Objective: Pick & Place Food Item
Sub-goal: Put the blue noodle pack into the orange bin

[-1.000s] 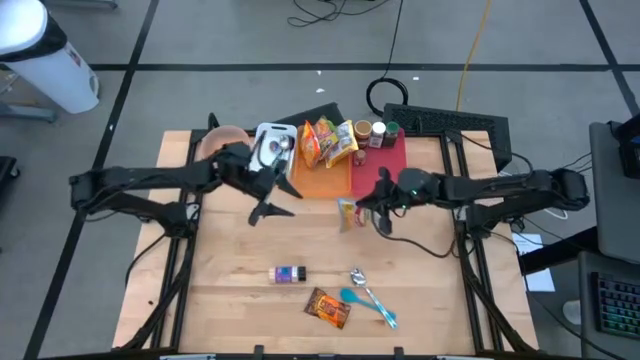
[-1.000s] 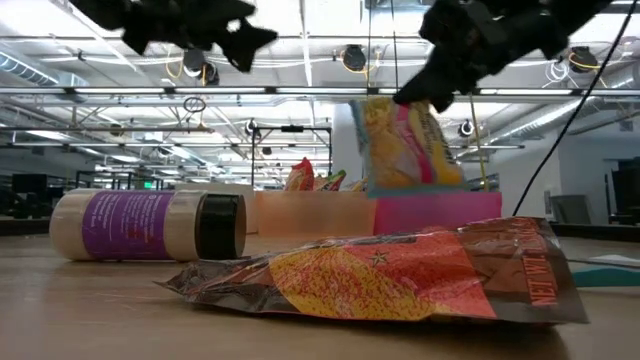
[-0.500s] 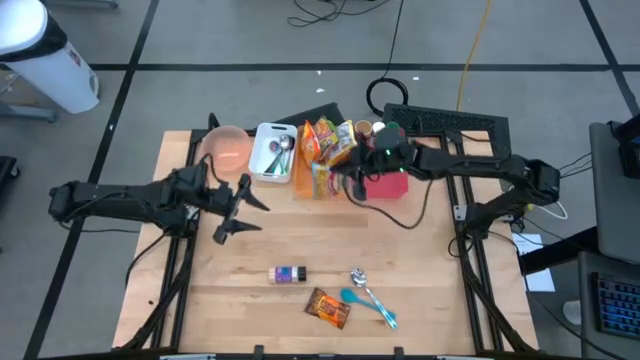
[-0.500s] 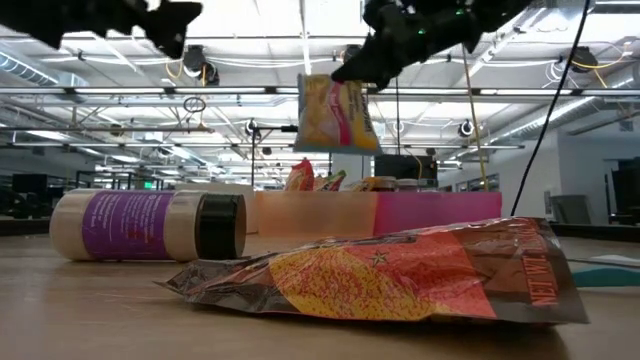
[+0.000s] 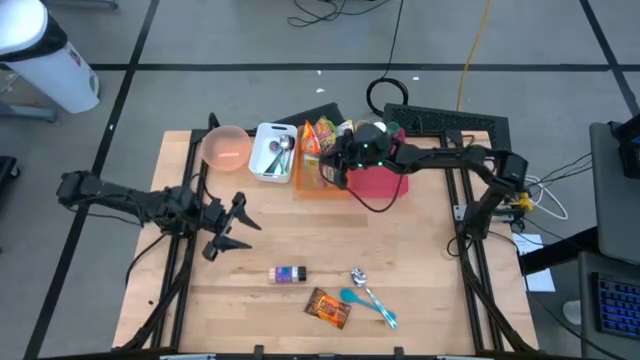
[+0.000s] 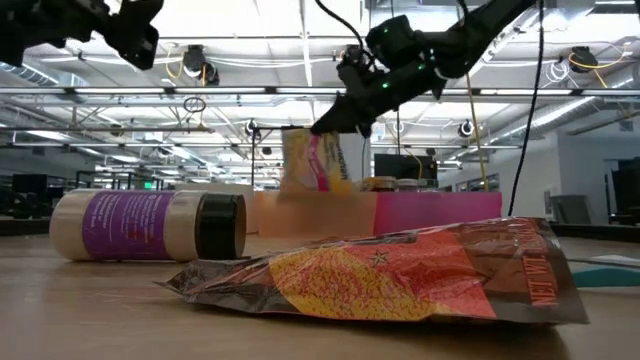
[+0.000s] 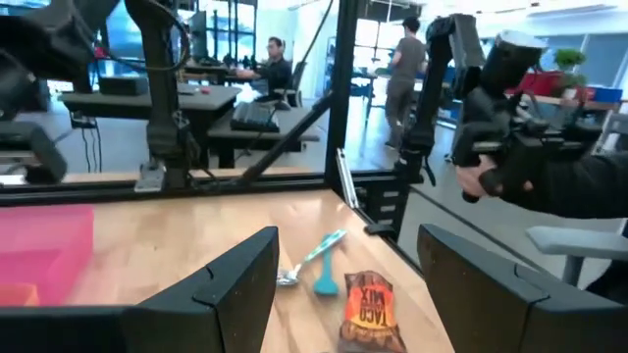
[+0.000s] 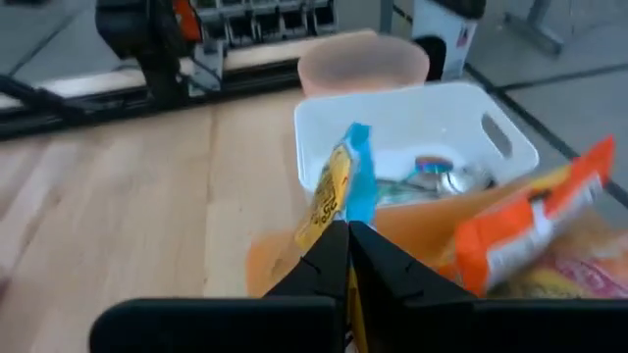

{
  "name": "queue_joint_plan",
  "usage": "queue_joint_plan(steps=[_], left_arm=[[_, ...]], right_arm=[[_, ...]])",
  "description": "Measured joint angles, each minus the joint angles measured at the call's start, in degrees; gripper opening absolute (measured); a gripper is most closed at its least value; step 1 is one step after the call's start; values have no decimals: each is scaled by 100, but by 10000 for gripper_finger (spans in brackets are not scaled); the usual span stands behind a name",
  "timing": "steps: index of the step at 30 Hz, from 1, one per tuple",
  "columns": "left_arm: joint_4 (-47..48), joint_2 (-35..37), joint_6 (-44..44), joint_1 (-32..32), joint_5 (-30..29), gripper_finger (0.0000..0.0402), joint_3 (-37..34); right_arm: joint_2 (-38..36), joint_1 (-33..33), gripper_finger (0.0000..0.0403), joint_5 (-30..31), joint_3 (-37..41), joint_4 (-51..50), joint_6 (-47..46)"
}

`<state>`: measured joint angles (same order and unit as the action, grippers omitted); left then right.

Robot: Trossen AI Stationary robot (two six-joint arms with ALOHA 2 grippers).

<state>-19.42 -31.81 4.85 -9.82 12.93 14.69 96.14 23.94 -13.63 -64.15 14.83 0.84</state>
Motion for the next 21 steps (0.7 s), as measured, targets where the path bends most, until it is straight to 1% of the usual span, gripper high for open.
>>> queue_joint_plan(steps=[3, 6, 12, 17, 21], left_arm=[[-7, -4, -1, -308, -251, 253, -1], [-36, -4, -1, -656, -513, 253, -1], [-107, -96, 6, -1397, -1338, 253, -1], [-402, -451, -7, -1938, -1888, 253, 1], [-726, -818, -100, -2184, -2232, 253, 1]], right_arm=[[209, -2, 0, 27, -10, 200, -153], [472, -39, 0, 371, -7, 328, -269], [847, -138, 0, 927, -7, 479, -427], [1086, -232, 0, 941, -7, 726, -472], [1095, -239, 0, 935, -5, 743, -472]])
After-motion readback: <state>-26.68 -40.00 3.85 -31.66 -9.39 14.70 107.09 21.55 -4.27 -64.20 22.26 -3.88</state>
